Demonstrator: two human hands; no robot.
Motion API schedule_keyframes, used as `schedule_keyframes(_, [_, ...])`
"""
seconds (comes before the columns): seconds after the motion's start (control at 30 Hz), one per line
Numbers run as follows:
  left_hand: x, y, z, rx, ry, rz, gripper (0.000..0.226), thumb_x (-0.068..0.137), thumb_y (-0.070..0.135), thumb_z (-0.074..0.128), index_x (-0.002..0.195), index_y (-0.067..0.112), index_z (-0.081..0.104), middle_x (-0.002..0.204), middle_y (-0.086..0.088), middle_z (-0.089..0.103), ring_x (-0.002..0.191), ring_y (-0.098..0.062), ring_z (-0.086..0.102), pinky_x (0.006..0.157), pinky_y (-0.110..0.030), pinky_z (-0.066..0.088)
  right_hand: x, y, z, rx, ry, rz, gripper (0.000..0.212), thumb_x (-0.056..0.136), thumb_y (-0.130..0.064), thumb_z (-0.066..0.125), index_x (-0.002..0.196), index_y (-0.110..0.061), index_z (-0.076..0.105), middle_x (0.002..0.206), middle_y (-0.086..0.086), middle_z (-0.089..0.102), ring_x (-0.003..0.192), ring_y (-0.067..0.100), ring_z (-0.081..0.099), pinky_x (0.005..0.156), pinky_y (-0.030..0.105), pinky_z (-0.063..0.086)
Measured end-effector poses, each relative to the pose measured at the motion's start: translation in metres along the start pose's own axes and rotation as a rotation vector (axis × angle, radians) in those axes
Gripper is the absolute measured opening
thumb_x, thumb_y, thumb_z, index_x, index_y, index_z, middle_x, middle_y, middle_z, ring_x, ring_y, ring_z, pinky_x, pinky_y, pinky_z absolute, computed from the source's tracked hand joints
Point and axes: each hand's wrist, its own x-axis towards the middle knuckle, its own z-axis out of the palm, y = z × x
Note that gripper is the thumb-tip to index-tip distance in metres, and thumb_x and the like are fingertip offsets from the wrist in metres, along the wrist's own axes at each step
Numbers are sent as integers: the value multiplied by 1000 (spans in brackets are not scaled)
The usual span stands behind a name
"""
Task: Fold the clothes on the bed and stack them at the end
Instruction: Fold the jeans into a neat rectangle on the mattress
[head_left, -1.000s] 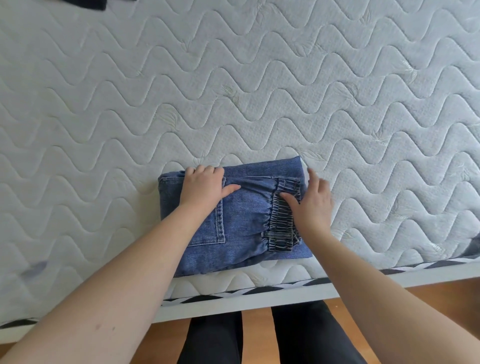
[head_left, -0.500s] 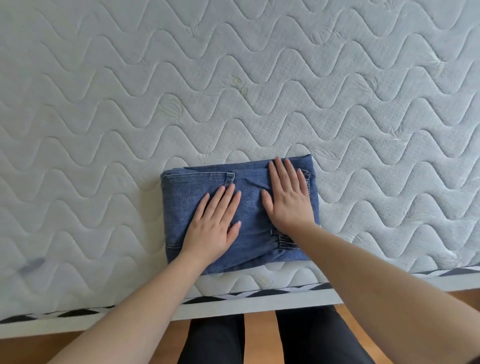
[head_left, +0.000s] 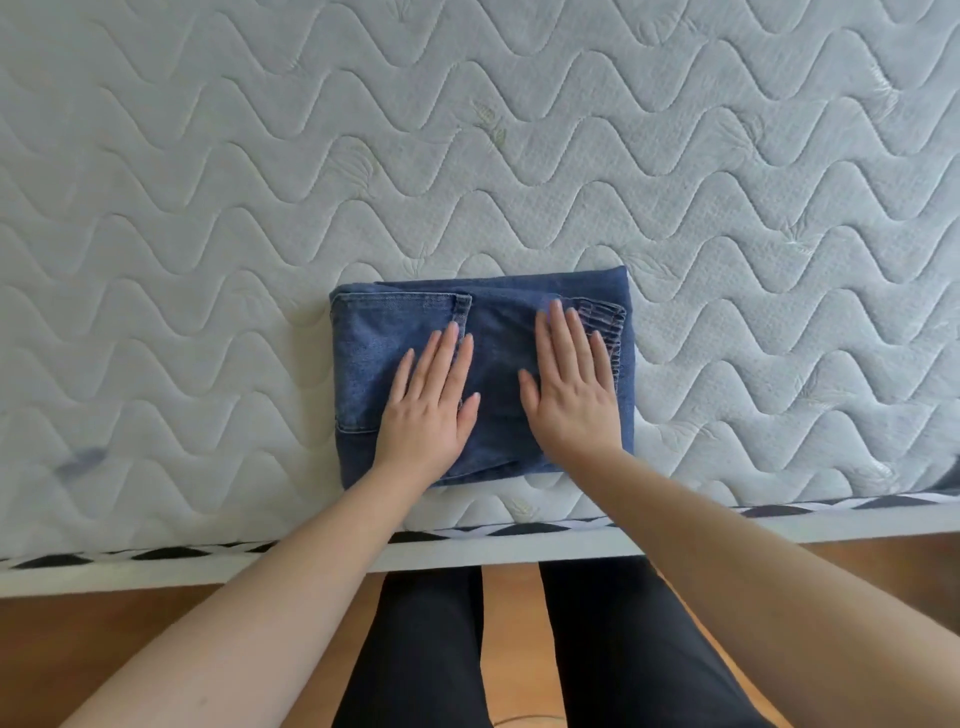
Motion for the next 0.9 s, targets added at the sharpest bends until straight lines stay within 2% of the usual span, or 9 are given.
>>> schedule_keyframes(0.07, [-25, 8, 3, -29, 20, -74, 65, 105, 41, 28, 157, 8, 11, 165, -10, 7, 152, -23, 10, 123, -46, 12, -28, 3, 7, 15, -10, -19, 64, 101, -39, 36, 156, -10, 18, 164, 5, 13, 152, 18, 9, 123, 41, 12])
schedule_keyframes(0.13, [-46, 13, 10, 0, -28, -124, 65, 104, 44, 26, 157, 7, 15, 164, -12, 12, 152, -25, 15, 123, -46, 13, -44, 15, 16, -1, -67, -56, 65, 101, -42, 37, 155, -9, 20, 163, 8, 14, 151, 21, 10, 122, 43, 16])
schedule_keyframes(0.23, [-53, 16, 17, 46, -157, -166, 67, 103, 48, 22, 156, 7, 18, 163, -12, 15, 151, -25, 17, 122, -46, 16, -45, 23, 23, -8, -132, -79, 68, 101, -46, 33, 155, -8, 19, 163, 11, 13, 151, 24, 9, 122, 43, 13])
schedule_keyframes(0.33, [-45, 16, 11, 27, -226, -170, 68, 102, 50, 17, 156, 10, 15, 164, -9, 11, 152, -23, 12, 124, -44, 11, -40, 16, 16, 7, -150, -62, 68, 101, -45, 35, 155, -7, 21, 162, 12, 16, 151, 25, 12, 123, 42, 12])
schedule_keyframes(0.43, [-40, 4, -4, -9, -129, -140, 62, 103, 46, 23, 155, 13, 28, 164, -6, 18, 151, -21, 17, 122, -44, 13, -36, 14, 4, 31, -78, -46, 64, 99, -36, 49, 152, -7, 30, 160, 11, 26, 149, 25, 20, 122, 42, 14])
schedule_keyframes(0.5, [-29, -11, -14, -15, 13, -161, 58, 104, 41, 29, 155, 13, 28, 163, -8, 21, 150, -22, 20, 122, -45, 15, -30, 12, -3, 35, -11, -56, 61, 99, -33, 48, 152, -9, 31, 160, 9, 27, 149, 25, 21, 122, 42, 14])
schedule_keyframes(0.6, [1, -39, -22, 15, 162, -284, 59, 104, 37, 34, 156, 10, 22, 162, -11, 22, 149, -26, 24, 119, -46, 20, -11, 6, -6, 33, 16, -67, 63, 99, -38, 37, 155, -14, 23, 163, 6, 18, 151, 23, 14, 123, 41, 6])
schedule_keyframes(0.77, [34, -77, -6, 23, -21, -313, 65, 101, 45, 23, 156, 11, 21, 163, -9, 18, 150, -28, 19, 115, -51, 26, 26, 23, 9, -37, -149, -52, 68, 99, -59, 20, 157, -26, 8, 165, -3, 6, 152, 15, 1, 121, 38, -11])
schedule_keyframes(0.9, [41, -74, -1, 0, -42, -350, 65, 101, 43, 29, 155, 9, 22, 163, -12, 19, 150, -32, 18, 115, -51, 29, 36, 30, 14, -2, -186, -50, 70, 97, -65, 19, 157, -31, 4, 165, -7, 2, 151, 10, -7, 118, 33, -19])
